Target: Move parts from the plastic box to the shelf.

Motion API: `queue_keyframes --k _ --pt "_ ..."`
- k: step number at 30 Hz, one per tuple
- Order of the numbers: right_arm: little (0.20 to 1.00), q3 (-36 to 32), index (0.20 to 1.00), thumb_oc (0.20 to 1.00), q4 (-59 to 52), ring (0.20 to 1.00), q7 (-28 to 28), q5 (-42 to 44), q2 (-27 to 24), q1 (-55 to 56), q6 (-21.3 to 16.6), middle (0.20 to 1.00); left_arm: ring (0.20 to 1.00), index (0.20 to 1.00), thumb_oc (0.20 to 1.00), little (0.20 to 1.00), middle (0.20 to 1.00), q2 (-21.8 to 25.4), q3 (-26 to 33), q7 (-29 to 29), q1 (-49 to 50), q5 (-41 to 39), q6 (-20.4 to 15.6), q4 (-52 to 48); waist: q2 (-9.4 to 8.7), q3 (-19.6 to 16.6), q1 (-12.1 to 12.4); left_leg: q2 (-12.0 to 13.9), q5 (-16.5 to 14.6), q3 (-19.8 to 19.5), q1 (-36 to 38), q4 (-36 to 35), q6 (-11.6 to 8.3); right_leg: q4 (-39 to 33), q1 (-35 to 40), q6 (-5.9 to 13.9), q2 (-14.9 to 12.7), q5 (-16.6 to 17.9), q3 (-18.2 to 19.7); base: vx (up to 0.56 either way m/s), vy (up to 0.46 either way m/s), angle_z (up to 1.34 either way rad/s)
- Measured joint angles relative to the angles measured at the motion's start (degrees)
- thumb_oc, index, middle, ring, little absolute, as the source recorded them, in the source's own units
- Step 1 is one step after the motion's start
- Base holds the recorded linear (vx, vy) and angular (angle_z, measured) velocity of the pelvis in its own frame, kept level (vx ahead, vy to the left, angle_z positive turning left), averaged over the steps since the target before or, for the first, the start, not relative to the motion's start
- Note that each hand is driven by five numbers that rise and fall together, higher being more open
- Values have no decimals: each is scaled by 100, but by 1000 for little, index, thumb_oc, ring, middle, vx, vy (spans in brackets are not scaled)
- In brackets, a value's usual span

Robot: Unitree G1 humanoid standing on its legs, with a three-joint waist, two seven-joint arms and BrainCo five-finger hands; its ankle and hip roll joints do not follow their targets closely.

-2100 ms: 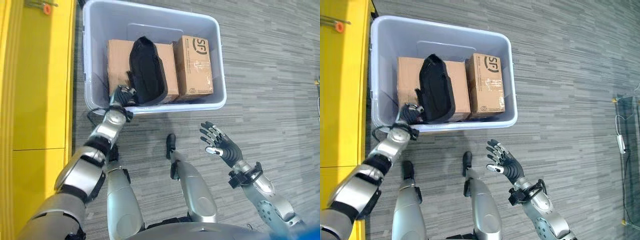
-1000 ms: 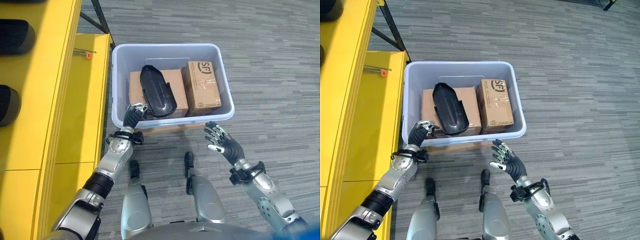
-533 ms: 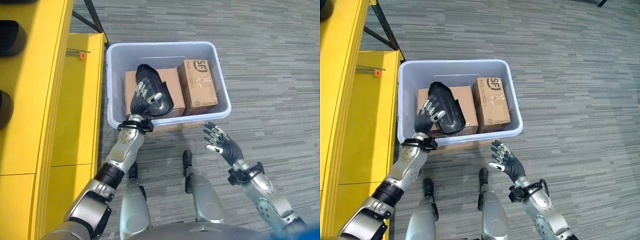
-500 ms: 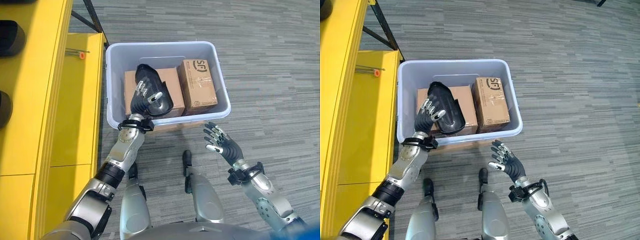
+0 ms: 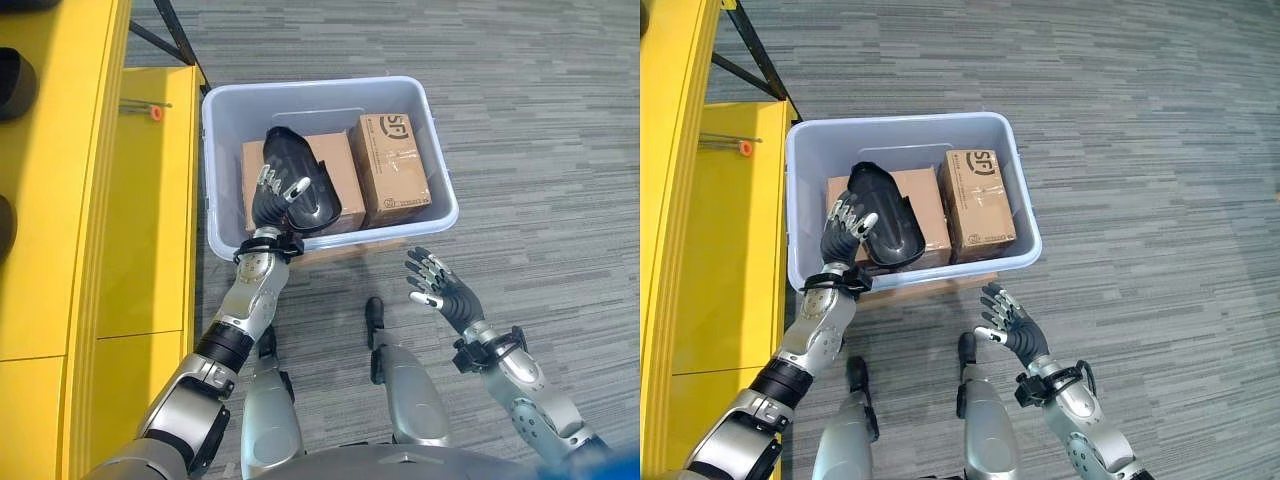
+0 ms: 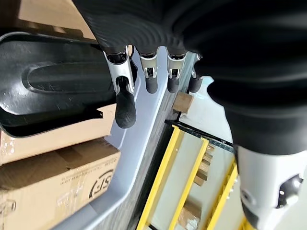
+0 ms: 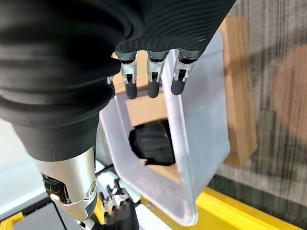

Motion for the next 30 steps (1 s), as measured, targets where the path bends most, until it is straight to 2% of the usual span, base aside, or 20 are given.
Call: queue_keyframes --k 5,10,12,14,17,28,30 --pt "1000 36 1000 1000 0 1000 -32 3 -10 -5 -9 1000 1000 1000 1000 1000 1000 -143 179 294 -249 44 -12 366 24 183 -9 1 -1 5 0 -12 -1 -3 -4 0 7 -2 -3 0 0 0" --pt "1000 44 1000 1000 12 1000 -108 10 -20 -10 -19 1000 1000 1000 1000 1000 1000 -151 239 488 -323 256 -20 747 -39 254 -29 6 -2 17 0 -16 -2 -3 -14 -3 11 -5 3 0 0 0" --pt "1000 76 1000 1000 12 1000 -119 14 -22 -18 -46 1000 1000 1000 1000 1000 1000 -158 341 507 -512 261 -20 1256 -144 305 -41 2 -1 34 -9 -20 -4 0 -41 -3 15 -5 20 -15 2 -3" --pt "1000 301 1000 1000 14 1000 -130 27 -19 -170 -67 1000 1000 1000 1000 1000 1000 -33 546 735 -1188 264 -5 2341 -312 408 -158 7 10 32 -91 6 -21 9 -114 5 42 5 39 0 0 0" --pt "1000 275 1000 1000 12 1000 -156 119 -74 -220 -71 1000 1000 1000 1000 1000 1000 63 569 827 -1448 273 -2 2675 -354 488 -182 13 17 36 -87 6 -43 2 -114 2 72 4 38 -2 0 -1" --pt "1000 255 1000 1000 12 1000 -153 126 -103 -222 -182 1000 1000 1000 1000 1000 1000 351 559 959 -1613 484 65 2965 -383 576 -176 55 6 49 -218 23 -68 13 -252 -3 111 -3 42 0 0 0" --pt "1000 256 1000 1000 9 1000 -147 137 -105 -223 -189 1000 1000 1000 1000 1000 1000 411 561 967 -1708 494 122 3017 -433 630 -176 87 29 37 -273 49 -102 23 -301 -24 145 14 40 -1 -1 -2"
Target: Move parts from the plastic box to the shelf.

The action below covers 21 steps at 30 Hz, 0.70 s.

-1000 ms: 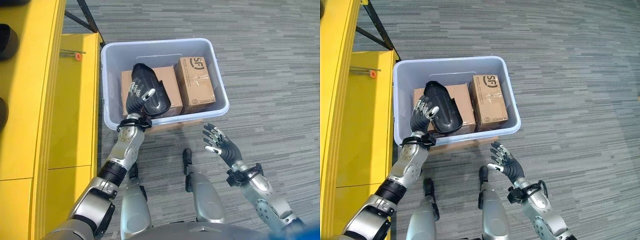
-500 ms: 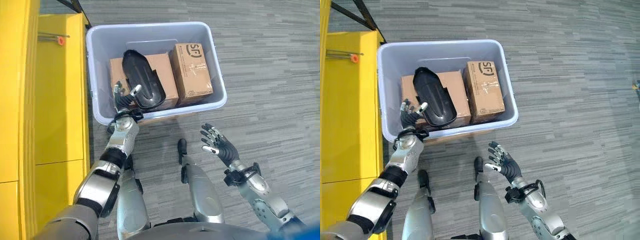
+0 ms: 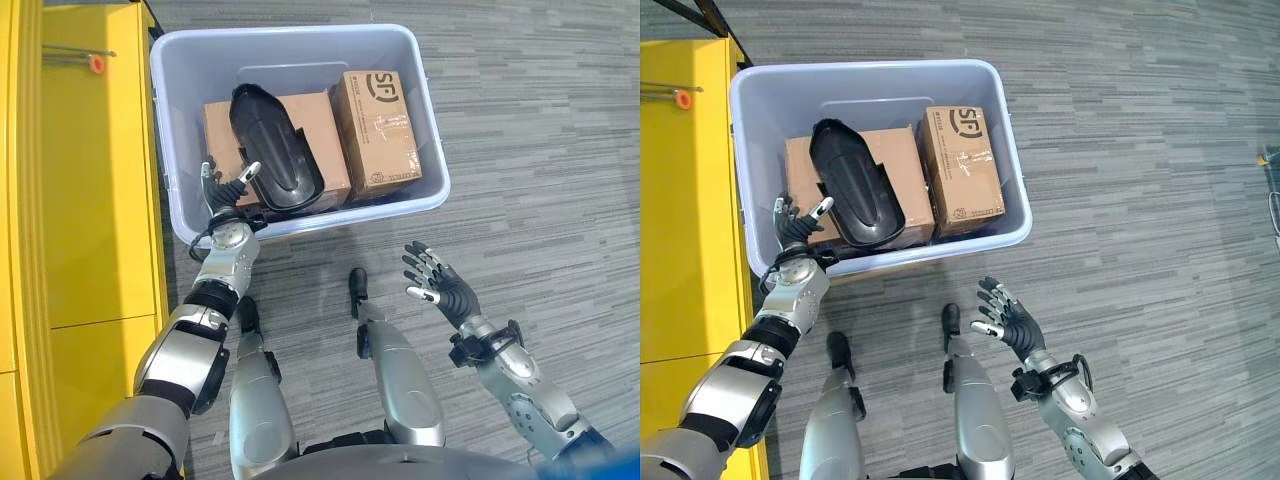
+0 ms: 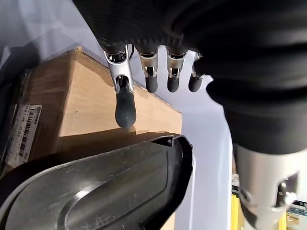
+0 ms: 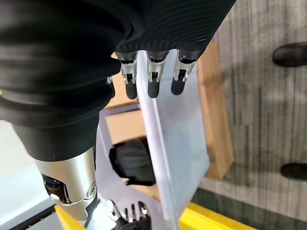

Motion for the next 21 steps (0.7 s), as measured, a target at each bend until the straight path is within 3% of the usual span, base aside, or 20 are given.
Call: queue_keyframes --k 10,19,21 --pt "1000 -17 1000 1000 -53 1000 48 105 -256 8 -77 1000 1000 1000 1000 1000 1000 171 -58 27 -405 488 276 691 -67 181 -27 68 -4 -4 -235 83 -31 6 -208 -59 63 45 0 6 0 -1" --pt "1000 -93 1000 1000 -446 1000 272 162 -498 86 -128 1000 1000 1000 1000 1000 1000 654 -384 138 -1707 1131 744 1982 -82 216 -187 125 -22 -162 -848 288 -72 29 -642 -62 103 62 -139 3 -5 6" --pt "1000 -159 1000 1000 -543 1000 316 316 -658 131 -132 1000 1000 1000 1000 1000 1000 947 -542 127 -2144 1286 884 2253 -84 215 -263 145 -21 -228 -1207 381 -75 44 -932 -58 130 75 -149 1 -9 6"
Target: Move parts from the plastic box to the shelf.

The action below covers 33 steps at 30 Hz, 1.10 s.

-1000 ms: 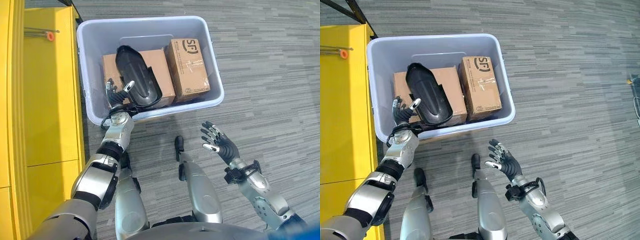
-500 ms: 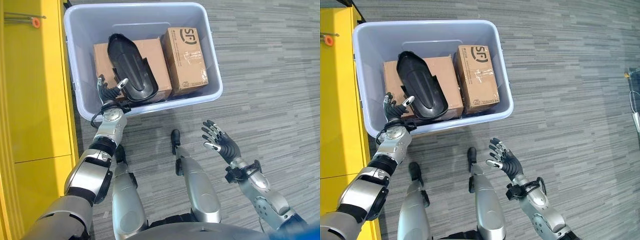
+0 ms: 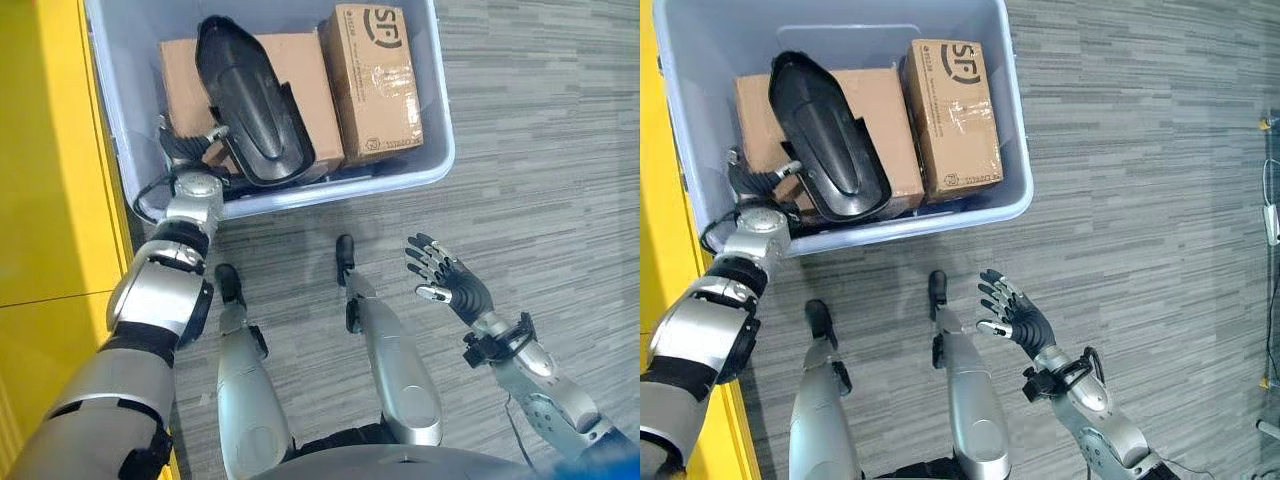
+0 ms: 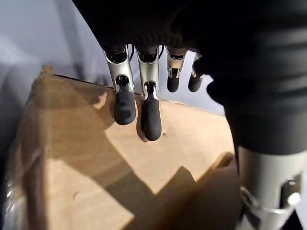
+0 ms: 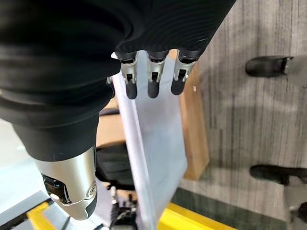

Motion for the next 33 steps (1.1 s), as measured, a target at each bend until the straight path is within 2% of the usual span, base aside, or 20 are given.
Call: queue_keyframes --k 3,8,18,19,21,26,28,33 --pt "1000 -46 1000 1000 -10 1000 78 6 -1 1 0 1000 1000 1000 1000 1000 1000 190 -394 -46 -143 237 165 3 0 0 -39 42 -8 1 -60 3 -11 0 -55 -8 40 7 -4 0 0 0" --pt "1000 -99 1000 1000 -101 1000 187 8 36 207 10 1000 1000 1000 1000 1000 1000 186 -755 -90 -531 516 287 -1 0 0 -61 36 -12 9 -275 84 -7 32 -258 -8 30 7 6 0 0 0" --pt "1000 -122 1000 1000 -100 1000 213 5 29 204 58 1000 1000 1000 1000 1000 1000 -439 -1090 -242 -736 690 276 -165 -15 -11 -113 -26 -26 72 -239 77 17 40 -270 -1 -25 10 77 0 0 0" --pt "1000 -122 1000 1000 -100 1000 214 6 29 205 65 1000 922 922 922 922 922 -476 -1085 -246 -738 640 264 -169 -15 -11 -125 -27 -28 73 -237 77 19 40 -270 -1 -26 11 79 0 0 0" --pt "1000 -125 1000 1000 -100 1000 215 7 29 204 88 1000 200 200 200 200 200 -514 -1081 -299 -802 399 235 -176 -17 -11 -130 -29 -29 75 -234 77 21 40 -270 -2 -26 11 85 0 0 0" --pt "1000 -123 1000 1000 -97 1000 255 11 32 205 198 1000 200 200 200 200 200 -527 -1213 -832 -952 159 256 -177 -50 -34 -190 -39 -46 109 -200 87 32 41 -271 9 -28 19 160 -4 -9 -4" --pt "1000 -126 1000 1000 -97 1000 294 11 32 205 210 1000 200 200 200 200 200 -664 -1232 -865 -952 172 249 -174 -76 -52 -235 -33 -48 138 -198 86 30 40 -281 10 -20 20 174 -8 -24 -3" --pt "1000 -126 1000 1000 -97 1000 327 11 31 205 265 1000 200 200 200 200 200 -677 -1217 -973 -948 181 241 -168 -78 -54 -266 -30 -50 160 -184 86 28 42 -281 12 -14 31 190 -1 -3 -1"
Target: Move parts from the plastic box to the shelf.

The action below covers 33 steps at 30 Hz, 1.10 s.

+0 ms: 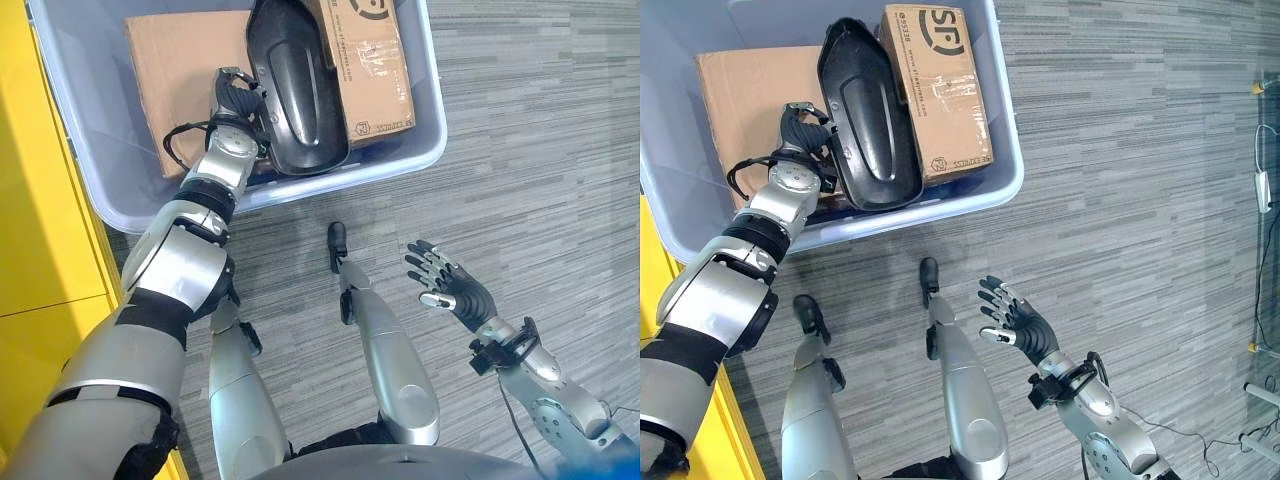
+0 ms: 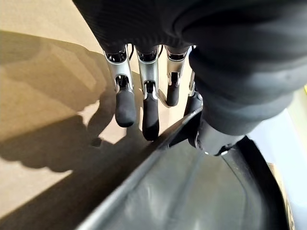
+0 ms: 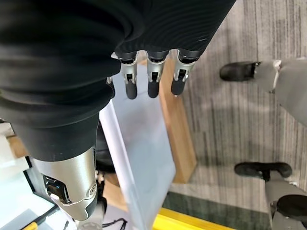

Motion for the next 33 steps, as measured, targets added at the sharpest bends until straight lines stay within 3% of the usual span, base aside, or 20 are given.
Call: queue_keyframes --k 10,15,19,22,29,33 --pt "1000 23 1000 1000 38 1000 22 12 6 -20 16 1000 200 200 200 200 200 -177 626 -144 392 -269 -108 45 -19 -15 80 -4 0 70 204 -3 0 87 98 -46 -8 50 54 -3 0 -3" --pt "1000 103 1000 1000 293 1000 -7 14 56 -116 16 1000 200 200 200 200 200 -432 907 -195 1056 -879 -151 34 -40 -176 149 -12 -10 96 468 -8 0 84 335 -48 -14 43 89 3 3 -1" --pt "1000 199 1000 1000 532 1000 -157 13 303 -270 51 1000 200 200 200 200 200 -857 1032 -410 2089 -1783 -302 -625 5 -330 356 -89 -20 126 780 -105 9 79 593 -22 -84 -2 130 8 4 2" --pt "1000 202 1000 1000 567 1000 -222 -1 391 -286 58 1000 200 200 200 200 200 -771 1031 -433 2746 -2077 -414 -1557 23 -331 431 -130 31 131 977 -226 41 48 756 -9 -140 9 120 23 13 4" --pt "1000 217 1000 1000 646 1000 -378 -14 462 -271 60 1000 200 200 200 200 200 -647 1103 -687 4833 -2959 -637 -3540 622 -487 709 -256 126 198 1857 -726 101 -289 1598 23 -265 7 43 36 37 6" --pt "1000 177 1000 1000 651 1000 -378 -15 513 -298 69 1000 200 200 200 200 200 -614 1258 -763 5032 -3025 -634 -3599 659 -498 714 -265 155 204 2006 -829 131 -342 1719 31 -274 12 38 61 23 0"
